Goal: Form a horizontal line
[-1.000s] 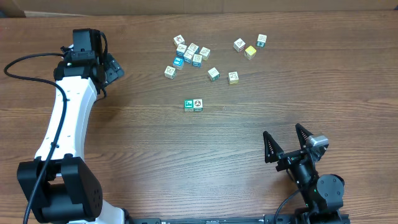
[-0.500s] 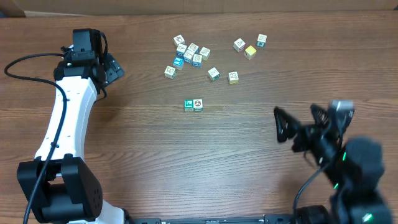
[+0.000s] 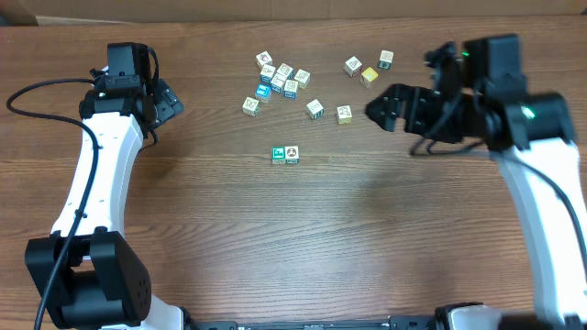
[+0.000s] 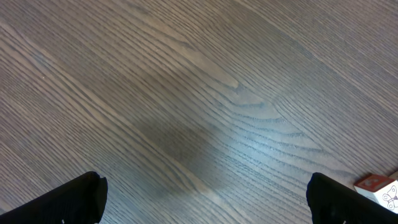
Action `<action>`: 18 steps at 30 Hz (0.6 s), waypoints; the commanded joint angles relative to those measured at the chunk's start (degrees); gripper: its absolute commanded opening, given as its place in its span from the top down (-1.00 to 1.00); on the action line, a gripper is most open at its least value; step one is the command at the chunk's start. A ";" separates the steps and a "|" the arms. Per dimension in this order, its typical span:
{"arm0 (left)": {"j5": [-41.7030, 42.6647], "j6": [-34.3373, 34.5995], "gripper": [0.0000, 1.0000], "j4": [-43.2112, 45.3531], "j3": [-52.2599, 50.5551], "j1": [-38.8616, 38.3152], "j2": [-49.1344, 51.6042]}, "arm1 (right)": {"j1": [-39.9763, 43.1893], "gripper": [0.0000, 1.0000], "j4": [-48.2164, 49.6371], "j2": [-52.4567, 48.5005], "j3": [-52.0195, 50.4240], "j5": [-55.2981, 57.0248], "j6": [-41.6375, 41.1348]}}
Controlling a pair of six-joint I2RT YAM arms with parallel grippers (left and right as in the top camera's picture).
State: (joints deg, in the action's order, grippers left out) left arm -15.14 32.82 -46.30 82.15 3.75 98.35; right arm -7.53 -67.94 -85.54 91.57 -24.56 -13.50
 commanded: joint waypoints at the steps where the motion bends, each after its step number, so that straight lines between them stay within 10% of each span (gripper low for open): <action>1: 0.15 -0.04 -1.00 0.02 0.35 0.00 -0.20 | 0.07 -0.09 1.49 -4.52 1.14 -12.46 -2.56; 3: 0.15 -0.04 -1.00 0.02 0.35 0.00 -0.20 | -1.01 0.62 1.40 -6.97 1.14 -12.28 -4.90; 5: 0.15 -0.04 -0.99 0.02 0.35 0.00 -0.20 | -3.15 0.92 0.63 -8.66 1.11 -9.29 -6.34; 18: 0.15 -0.04 -0.99 0.02 0.35 -0.02 -0.20 | -27.91 0.93 3.19 -22.67 0.37 16.17 -20.68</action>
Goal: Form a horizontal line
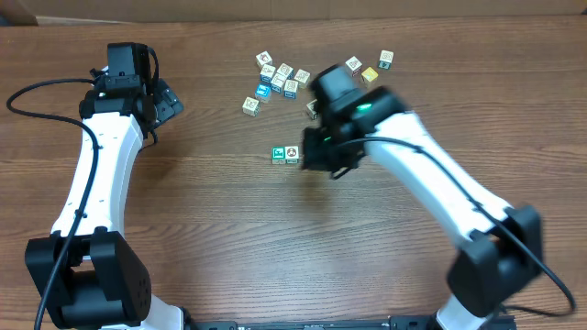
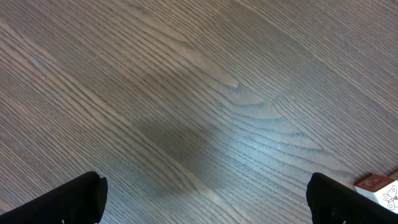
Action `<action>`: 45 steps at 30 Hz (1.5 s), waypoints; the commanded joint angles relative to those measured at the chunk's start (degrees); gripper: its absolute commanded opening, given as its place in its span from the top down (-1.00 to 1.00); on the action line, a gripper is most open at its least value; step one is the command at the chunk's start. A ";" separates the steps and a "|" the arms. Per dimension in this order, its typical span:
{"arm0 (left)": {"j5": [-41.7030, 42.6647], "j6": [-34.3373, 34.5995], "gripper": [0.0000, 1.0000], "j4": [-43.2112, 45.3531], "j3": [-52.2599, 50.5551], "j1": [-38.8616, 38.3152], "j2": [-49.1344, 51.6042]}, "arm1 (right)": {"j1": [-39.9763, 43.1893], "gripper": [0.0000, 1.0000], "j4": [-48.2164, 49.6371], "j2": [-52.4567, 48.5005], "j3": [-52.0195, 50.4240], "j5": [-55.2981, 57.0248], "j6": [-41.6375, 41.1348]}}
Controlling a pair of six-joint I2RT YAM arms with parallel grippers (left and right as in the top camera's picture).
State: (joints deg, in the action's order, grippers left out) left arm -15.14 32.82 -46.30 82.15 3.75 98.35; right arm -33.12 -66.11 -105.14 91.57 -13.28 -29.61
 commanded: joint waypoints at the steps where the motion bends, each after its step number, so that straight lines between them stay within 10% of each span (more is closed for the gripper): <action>1: 0.15 -0.04 -1.00 0.02 0.35 -0.02 -0.20 | -3.30 0.93 2.21 -4.24 0.37 4.92 -5.25; 45: 0.15 -0.04 -0.99 0.02 0.35 -0.02 -0.20 | -6.99 0.92 12.57 -14.51 -4.13 14.69 -9.64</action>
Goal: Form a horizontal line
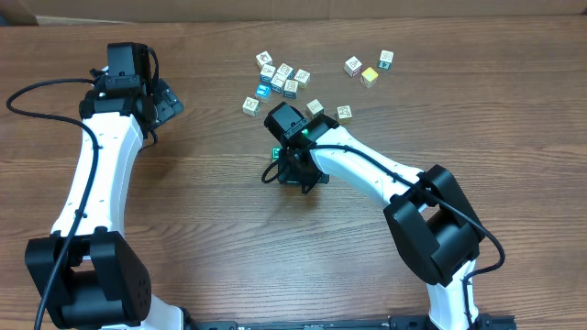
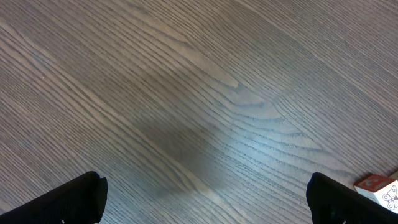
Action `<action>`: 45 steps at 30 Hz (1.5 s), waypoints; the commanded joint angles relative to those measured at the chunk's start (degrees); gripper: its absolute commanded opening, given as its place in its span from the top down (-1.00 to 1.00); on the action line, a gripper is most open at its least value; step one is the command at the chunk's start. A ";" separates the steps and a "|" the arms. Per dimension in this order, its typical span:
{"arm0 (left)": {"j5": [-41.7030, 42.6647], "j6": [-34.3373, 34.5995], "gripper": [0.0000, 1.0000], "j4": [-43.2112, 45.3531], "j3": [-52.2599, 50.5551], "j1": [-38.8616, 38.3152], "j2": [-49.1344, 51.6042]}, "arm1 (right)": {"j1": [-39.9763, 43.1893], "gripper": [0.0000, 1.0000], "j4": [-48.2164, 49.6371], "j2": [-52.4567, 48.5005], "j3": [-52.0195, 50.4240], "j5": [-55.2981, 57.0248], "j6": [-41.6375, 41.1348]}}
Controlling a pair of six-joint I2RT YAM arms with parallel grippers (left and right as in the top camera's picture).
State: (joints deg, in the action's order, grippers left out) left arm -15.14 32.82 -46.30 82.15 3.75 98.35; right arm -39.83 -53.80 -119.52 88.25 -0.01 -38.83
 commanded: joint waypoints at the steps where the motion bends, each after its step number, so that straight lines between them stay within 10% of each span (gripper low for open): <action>1: 0.15 -0.04 -0.99 0.02 0.35 -0.02 -0.20 | -0.28 0.92 0.52 -0.13 -0.81 1.42 -0.42; 31: 0.15 -0.04 -1.00 0.02 0.35 -0.02 -0.20 | 12.59 0.74 -2.12 -0.13 -0.74 5.75 1.60; 39: 0.15 -0.04 -0.99 0.02 0.35 -0.02 -0.20 | 16.52 -0.20 -7.96 -0.11 8.70 5.05 7.41; 45: 0.15 -0.04 -0.99 0.02 0.35 -0.02 -0.20 | 17.70 -0.31 -9.77 -0.13 22.53 5.07 7.43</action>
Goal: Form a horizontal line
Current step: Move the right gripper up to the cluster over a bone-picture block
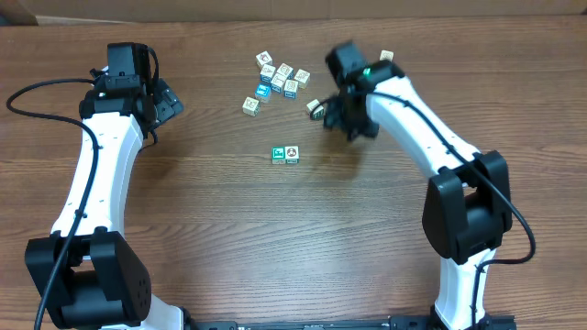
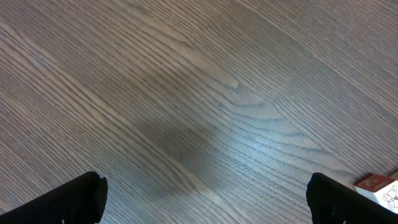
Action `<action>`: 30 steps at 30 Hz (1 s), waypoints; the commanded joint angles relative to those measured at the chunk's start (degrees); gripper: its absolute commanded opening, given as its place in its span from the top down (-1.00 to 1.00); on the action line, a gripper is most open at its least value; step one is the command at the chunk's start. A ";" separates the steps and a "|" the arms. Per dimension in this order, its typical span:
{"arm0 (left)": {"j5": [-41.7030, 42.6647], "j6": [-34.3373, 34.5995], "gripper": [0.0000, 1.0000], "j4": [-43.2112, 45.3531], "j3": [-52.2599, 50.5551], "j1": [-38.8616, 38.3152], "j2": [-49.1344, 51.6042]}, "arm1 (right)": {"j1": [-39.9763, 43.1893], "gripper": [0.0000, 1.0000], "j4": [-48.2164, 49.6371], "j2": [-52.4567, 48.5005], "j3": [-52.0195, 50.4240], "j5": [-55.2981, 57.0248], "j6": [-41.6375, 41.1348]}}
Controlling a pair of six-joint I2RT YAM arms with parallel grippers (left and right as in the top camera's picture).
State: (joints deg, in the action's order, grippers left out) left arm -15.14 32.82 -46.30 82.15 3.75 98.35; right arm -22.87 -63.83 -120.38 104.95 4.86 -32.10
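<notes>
Two small picture cubes, a green one (image 1: pixel 278 154) and a white one (image 1: pixel 292 154), lie touching side by side as a short row at mid-table. Loose cubes lie behind them: a cluster (image 1: pixel 278 79), a single cube (image 1: pixel 250 104) and a cube (image 1: pixel 314 106). My right gripper (image 1: pixel 326 112) hovers right beside that last cube; its jaws are blurred and the arm hides other cubes. My left gripper (image 1: pixel 171 101) rests at the far left, open over bare wood (image 2: pixel 205 208), with nothing between its fingers (image 2: pixel 81 198).
One more cube (image 1: pixel 386 56) peeks out behind the right arm at the back. A red-topped cube (image 2: pixel 377 186) shows at the lower right edge of the left wrist view. The wooden table (image 1: pixel 229 238) stretches forward of the row.
My right gripper was down at the two-cube row; it is now further back and right, next to the loose cube behind the row. The row and the left arm are unchanged.
My right gripper first hung at the right side of the table, then stood just right of the two-cube row, then over the row itself, and now is back among the loose cubes. The row has stayed two cubes long. The left arm never moved.
</notes>
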 commanded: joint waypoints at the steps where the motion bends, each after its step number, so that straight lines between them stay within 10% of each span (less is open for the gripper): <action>1: 0.15 -0.04 -1.00 0.02 0.35 -0.02 -0.20 | 0.74 -0.30 1.01 0.72 7.23 0.20 0.70; 6: 0.13 -0.04 -1.00 0.02 0.35 -0.11 -0.20 | 0.50 0.09 6.21 0.61 7.54 0.17 0.66; 10: 0.15 -0.04 -1.00 0.02 0.35 -0.11 -0.20 | -0.28 0.93 9.94 0.55 3.63 0.20 0.66; 30: 0.15 -0.04 -0.99 0.02 0.35 -0.31 -0.20 | -5.79 0.93 45.59 0.55 -26.58 -0.98 0.44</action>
State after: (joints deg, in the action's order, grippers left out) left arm -15.14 32.82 -46.30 82.15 3.75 98.35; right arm -27.73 -20.32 -120.29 80.49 3.03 -31.48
